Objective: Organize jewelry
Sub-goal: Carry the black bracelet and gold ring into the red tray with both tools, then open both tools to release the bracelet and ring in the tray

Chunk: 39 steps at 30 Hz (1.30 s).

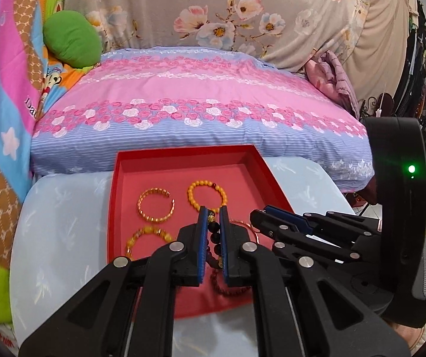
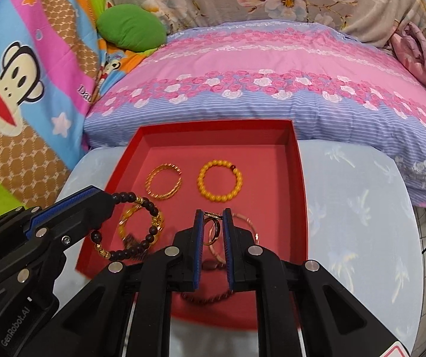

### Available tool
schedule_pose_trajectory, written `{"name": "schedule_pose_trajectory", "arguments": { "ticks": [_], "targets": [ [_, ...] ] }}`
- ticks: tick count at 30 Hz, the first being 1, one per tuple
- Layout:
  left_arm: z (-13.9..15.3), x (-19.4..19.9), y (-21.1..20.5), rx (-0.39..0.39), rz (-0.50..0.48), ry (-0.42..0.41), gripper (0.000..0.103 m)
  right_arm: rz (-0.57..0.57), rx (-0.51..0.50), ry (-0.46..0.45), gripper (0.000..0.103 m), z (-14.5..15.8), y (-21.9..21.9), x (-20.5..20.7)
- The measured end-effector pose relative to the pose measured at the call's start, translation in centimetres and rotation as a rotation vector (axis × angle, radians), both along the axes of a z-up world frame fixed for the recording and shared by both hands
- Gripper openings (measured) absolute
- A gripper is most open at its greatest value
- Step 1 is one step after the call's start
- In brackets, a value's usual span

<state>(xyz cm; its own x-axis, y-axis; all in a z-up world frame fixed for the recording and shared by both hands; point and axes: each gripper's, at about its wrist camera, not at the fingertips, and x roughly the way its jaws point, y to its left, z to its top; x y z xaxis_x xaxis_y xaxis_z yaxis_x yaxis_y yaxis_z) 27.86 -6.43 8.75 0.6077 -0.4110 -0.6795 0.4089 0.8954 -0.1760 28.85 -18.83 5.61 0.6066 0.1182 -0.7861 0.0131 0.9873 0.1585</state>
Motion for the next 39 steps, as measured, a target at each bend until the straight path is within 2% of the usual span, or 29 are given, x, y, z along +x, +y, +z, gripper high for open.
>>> {"name": "schedule_pose_trajectory", "arguments": {
  "ticks": [6, 15, 24, 29, 32, 39],
  "targets": [
    [-2.6, 3.3, -1.0, 0.027, 0.005, 0.037, 0.008, -0.017, -0.008, 0.041, 0.012, -2.3, -0.6, 3.5],
    [-5.8, 5.0, -1.2, 0.061, 0.019, 0.084, 0.008, -0.010, -0.050, 0.071, 0.012, -4.1, -0.5, 5.3],
    [-6.5, 5.3, -1.5, 0.103, 0.031, 0.072, 0.008, -0.021, -0.063, 0.078, 0.013, -4.8, -0.6, 5.8],
    [-6.5, 5.3, -1.3, 0.107, 0.039, 0.073, 0.008, -0.019, -0.075, 0.074, 0.018, -4.6, -0.4, 5.7],
    [-6.4, 5.2, -1.2, 0.110, 0.046, 0.070, 0.010, -0.020, -0.081, 0.067, 0.022, -4.4, -0.4, 5.5],
    [-5.3, 4.3, -0.7, 0.113, 0.059, 0.052, 0.012, -0.014, -0.089, 0.040, 0.022, -3.1, 0.1, 4.6]
  ]
}}
